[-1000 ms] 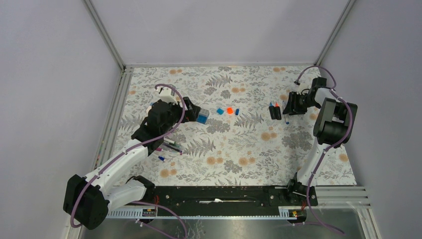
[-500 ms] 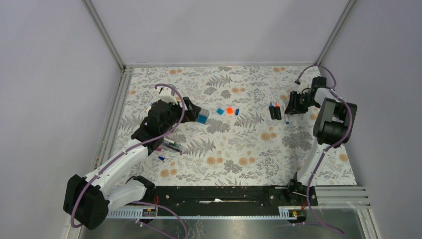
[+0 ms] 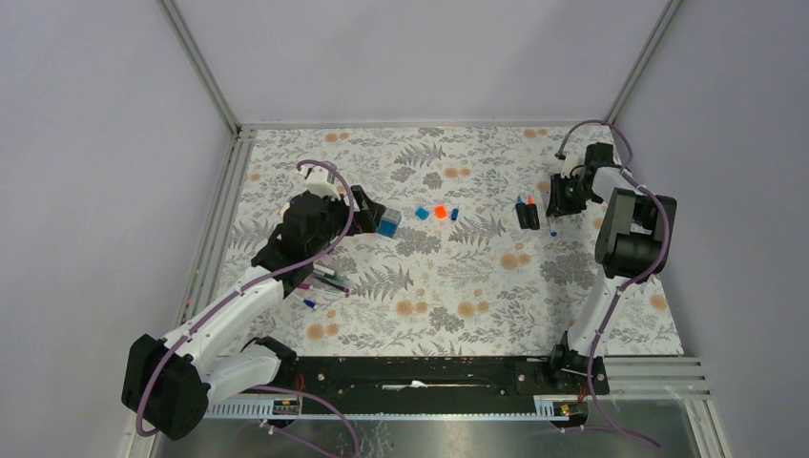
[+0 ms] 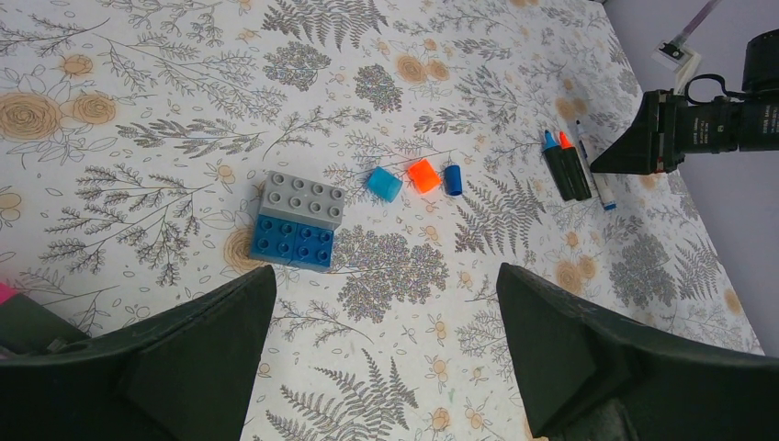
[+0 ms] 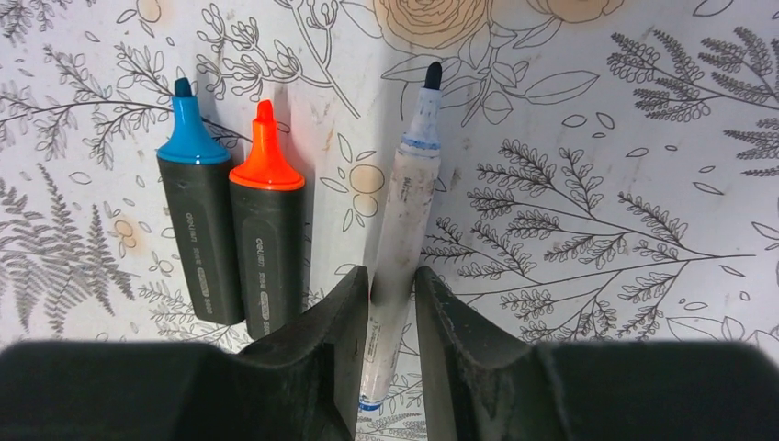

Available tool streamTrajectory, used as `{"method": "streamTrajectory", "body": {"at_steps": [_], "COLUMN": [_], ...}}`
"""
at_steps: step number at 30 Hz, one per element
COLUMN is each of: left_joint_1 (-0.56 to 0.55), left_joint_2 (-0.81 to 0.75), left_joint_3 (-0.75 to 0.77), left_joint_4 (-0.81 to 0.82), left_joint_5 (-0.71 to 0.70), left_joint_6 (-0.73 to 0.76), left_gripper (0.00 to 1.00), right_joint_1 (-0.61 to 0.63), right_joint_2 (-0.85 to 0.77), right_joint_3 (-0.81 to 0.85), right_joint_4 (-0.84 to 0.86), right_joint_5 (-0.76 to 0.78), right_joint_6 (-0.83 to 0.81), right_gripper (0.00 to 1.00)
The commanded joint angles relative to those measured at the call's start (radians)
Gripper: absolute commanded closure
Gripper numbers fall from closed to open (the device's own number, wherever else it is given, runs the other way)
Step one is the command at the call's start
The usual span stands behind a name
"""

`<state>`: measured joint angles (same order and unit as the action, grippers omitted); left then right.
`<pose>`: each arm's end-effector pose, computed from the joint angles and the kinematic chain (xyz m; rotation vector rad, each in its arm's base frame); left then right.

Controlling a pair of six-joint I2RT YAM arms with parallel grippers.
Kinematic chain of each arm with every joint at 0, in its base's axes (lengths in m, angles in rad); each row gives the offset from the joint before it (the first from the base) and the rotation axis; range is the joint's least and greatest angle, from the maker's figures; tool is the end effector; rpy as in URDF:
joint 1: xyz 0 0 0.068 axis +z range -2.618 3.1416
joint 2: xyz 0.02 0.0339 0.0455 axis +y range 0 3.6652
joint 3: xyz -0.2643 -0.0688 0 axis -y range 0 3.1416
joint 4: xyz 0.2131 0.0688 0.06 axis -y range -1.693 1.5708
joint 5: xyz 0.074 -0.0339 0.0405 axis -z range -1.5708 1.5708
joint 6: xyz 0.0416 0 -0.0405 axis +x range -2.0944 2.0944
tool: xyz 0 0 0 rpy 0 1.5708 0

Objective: Open the pen caps
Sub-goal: Pick up the pen from the center of the board.

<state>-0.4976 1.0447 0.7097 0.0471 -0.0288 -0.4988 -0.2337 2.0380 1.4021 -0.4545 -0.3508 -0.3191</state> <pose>0.1931 -0.1035 0.2958 -0.0217 1.9117 -0.6580 0.3909 -0.0783 0.1709 -0.2216 2.5681 0.2669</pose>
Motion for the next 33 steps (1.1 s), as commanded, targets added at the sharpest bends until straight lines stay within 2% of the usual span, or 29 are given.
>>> {"method": "streamTrajectory", "body": {"at_steps": [1,4,14,27,30,33], "left_joint_1": [0.008,0.008,0.010,0.011,0.011,0.011], "left_joint_2": [-0.013,-0.017,-0.023,-0.010,-0.007,-0.007], "left_joint_3": [-0.012,-0.018,-0.021,-0.013,-0.012,-0.009], "left_joint_4": [0.058,0.058,0.055,0.060,0.062,0.062], "left_joint_5": [0.005,0.004,0.007,0.019,0.022,0.023], "left_joint_6": [-0.005,-0.009,-0.014,-0.025,-0.029,-0.032], "left_gripper": [0.01,0.01,0.01,0.01,0.01,0.01], "right_joint_1": [0.034,0.044,0.045,0.042,0.042,0.044], "right_joint_2": [0.002,0.010,-0.028,-0.237,-0.268,-0.308], "right_joint_3": [-0.040,-0.044,-0.078,-0.212,-0.222,-0.236], "right_joint_4": [0.011,0.018,0.071,0.207,0.209,0.203], "right_joint_5": [0.154,0.207,0.235,0.121,0.065,-0.054], "right_joint_6": [-0.028,-0.029,0.002,0.040,0.058,0.092], "right_gripper": [0.67,0.69,0.98,1.00,1.00,1.00]}}
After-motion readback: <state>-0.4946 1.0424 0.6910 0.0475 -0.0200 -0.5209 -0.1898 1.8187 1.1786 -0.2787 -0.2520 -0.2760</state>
